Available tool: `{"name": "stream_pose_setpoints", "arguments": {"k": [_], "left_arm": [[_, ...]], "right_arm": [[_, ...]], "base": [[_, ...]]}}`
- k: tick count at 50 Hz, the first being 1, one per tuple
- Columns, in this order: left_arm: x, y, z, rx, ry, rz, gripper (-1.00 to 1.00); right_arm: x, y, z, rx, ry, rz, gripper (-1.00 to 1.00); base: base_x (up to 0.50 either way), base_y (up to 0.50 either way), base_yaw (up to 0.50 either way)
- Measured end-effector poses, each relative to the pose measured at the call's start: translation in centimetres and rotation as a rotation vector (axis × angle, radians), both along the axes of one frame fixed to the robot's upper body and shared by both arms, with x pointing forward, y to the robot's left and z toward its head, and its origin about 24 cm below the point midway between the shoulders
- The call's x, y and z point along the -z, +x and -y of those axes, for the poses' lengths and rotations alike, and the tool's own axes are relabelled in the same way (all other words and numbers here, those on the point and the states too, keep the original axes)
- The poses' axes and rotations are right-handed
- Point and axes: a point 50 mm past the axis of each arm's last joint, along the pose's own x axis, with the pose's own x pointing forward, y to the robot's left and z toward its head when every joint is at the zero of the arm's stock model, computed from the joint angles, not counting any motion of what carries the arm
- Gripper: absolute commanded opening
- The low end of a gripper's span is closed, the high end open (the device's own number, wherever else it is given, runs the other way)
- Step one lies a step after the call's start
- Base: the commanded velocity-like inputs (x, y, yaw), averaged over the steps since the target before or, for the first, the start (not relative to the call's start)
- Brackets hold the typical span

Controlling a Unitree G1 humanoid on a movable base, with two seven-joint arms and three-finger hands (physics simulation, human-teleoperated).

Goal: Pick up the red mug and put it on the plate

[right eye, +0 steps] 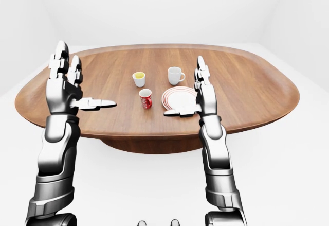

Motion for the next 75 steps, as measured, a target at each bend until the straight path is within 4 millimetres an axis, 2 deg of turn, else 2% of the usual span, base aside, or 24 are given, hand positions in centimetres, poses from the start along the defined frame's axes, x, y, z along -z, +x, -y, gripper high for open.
{"name": "stream_pose_setpoints", "arguments": {"k": [19, 75], "left_arm": [[-0.7, -0.1, 0.2, 0.001, 0.008, 0.029, 1.00], [-1.1, -0.6, 0.4, 0.005, 0.013, 0.054, 1.00]], "right_arm": [[-0.6, 0.0, -0.4, -0.012, -0.027, 0.022, 1.00], [-0.3, -0.2, -0.8, -0.028, -0.056, 0.015, 1.00]], "base": [[0.02, 0.00, 0.00], [0.27, 0.00, 0.00]]}}
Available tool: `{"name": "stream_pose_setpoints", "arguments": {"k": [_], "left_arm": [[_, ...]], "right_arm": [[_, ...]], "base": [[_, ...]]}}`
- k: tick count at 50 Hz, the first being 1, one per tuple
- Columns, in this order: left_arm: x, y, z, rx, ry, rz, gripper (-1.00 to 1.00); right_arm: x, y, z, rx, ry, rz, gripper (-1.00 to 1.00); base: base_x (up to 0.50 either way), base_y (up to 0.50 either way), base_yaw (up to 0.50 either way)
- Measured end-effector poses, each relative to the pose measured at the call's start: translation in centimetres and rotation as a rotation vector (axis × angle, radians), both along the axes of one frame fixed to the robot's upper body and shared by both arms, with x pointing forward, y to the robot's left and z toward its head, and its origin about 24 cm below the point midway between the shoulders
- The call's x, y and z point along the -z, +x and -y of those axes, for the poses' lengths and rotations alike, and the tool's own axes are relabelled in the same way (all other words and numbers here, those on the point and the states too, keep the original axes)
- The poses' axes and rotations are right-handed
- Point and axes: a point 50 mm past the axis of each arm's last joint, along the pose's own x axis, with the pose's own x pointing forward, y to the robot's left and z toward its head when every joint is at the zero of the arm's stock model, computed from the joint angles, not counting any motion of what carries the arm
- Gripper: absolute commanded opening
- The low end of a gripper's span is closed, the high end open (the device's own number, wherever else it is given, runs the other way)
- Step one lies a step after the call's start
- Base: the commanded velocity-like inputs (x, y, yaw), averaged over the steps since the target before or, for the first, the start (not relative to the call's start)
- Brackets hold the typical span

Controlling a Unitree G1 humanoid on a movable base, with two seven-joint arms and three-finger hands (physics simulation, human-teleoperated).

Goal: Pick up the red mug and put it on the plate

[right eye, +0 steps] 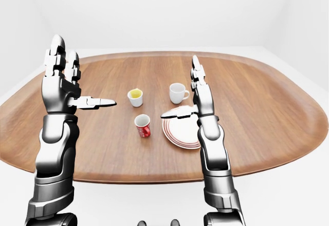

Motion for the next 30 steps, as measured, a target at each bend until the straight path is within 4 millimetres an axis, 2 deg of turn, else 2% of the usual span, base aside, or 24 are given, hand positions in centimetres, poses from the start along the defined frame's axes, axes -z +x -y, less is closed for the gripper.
{"name": "stream_pose_setpoints", "arguments": {"k": [30], "left_arm": [[0.01, -0.18, 0.05, 0.002, -0.005, 0.004, 1.00]], "right_arm": [[0.30, -0.02, -0.01, -0.005, -0.006, -0.012, 1.00]], "base": [[0.27, 0.00, 0.00]]}}
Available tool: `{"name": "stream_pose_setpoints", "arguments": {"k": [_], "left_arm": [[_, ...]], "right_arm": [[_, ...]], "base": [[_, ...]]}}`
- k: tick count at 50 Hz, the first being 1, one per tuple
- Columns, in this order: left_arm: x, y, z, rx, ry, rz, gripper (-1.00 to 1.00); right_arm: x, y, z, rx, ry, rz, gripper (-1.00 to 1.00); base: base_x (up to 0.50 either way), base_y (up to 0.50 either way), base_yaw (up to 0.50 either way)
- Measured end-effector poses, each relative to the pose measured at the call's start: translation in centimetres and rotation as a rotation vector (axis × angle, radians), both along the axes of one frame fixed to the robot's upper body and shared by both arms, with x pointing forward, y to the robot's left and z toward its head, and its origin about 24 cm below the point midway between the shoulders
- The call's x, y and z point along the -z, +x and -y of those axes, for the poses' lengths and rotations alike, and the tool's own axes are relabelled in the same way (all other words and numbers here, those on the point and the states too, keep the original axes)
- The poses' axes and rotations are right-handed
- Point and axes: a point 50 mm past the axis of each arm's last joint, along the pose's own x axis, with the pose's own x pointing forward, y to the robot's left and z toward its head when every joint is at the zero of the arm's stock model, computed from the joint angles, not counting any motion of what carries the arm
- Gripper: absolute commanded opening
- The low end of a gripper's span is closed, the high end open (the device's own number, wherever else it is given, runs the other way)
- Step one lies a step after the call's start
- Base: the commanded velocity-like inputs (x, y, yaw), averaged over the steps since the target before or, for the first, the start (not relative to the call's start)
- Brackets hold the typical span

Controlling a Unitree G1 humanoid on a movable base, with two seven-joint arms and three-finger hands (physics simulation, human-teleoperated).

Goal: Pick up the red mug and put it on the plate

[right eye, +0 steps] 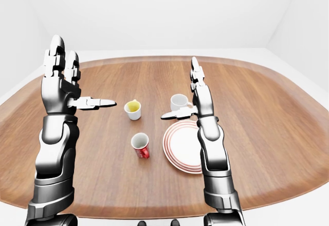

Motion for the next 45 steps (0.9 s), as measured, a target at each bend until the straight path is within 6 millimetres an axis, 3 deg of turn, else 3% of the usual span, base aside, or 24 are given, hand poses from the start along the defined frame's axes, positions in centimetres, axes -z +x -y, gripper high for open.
{"name": "stream_pose_setpoints", "arguments": {"k": [45], "left_arm": [[-0.11, -0.18, -0.24, -0.005, -0.001, 0.007, 1.00]], "right_arm": [[0.05, 0.11, -0.20, -0.012, -0.023, -0.005, 1.00]], "base": [[0.25, 0.00, 0.00]]}}
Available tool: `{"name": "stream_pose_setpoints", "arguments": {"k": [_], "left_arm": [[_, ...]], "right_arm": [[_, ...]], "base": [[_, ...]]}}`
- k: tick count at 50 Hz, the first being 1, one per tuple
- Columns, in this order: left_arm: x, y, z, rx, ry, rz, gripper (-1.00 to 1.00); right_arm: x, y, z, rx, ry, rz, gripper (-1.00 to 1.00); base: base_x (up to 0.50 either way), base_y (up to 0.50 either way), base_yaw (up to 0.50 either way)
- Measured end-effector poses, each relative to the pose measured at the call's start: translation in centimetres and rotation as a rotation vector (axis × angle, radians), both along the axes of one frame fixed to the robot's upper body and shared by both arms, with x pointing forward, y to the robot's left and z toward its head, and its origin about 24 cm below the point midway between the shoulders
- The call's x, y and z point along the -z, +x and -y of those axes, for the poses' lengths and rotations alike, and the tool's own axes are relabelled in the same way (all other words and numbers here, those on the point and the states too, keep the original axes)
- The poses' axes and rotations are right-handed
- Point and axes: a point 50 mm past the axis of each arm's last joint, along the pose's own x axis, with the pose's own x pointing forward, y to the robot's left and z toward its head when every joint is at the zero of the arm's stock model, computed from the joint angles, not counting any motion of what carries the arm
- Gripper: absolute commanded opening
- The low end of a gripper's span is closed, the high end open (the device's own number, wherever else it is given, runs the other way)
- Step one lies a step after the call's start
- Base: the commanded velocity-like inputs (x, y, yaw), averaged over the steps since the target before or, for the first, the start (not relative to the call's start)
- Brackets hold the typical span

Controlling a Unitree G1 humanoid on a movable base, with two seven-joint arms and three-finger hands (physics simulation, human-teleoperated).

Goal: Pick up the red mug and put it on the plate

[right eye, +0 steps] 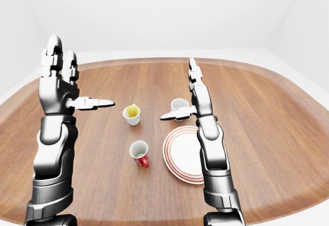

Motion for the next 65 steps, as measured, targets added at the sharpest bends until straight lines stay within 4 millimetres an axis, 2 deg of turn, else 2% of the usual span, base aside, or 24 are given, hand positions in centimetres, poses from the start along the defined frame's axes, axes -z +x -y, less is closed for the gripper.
{"name": "stream_pose_setpoints", "arguments": {"k": [11, 25, 40, 65], "left_arm": [[0.0, -0.1, -0.2, -0.005, -0.002, 0.000, 1.00], [0.0, -0.1, -0.3, -0.008, -0.002, 0.002, 1.00], [0.2, 0.0, -0.3, -0.009, -0.004, -0.007, 1.00], [0.4, 0.2, -0.3, -0.010, -0.007, -0.018, 1.00]], "right_arm": [[-0.8, 0.3, -0.8, -0.045, -0.083, 0.022, 1.00], [-0.8, 0.8, -2.7, -0.109, -0.295, 0.008, 1.00], [0.9, 1.5, -3.9, -0.144, -0.466, -0.079, 1.00], [3.2, 2.7, -6.1, -0.206, -0.633, -0.192, 1.00]], "base": [[0.00, 0.00, 0.00], [0.00, 0.00, 0.00], [0.00, 0.00, 0.00], [0.00, 0.00, 0.00]]}}
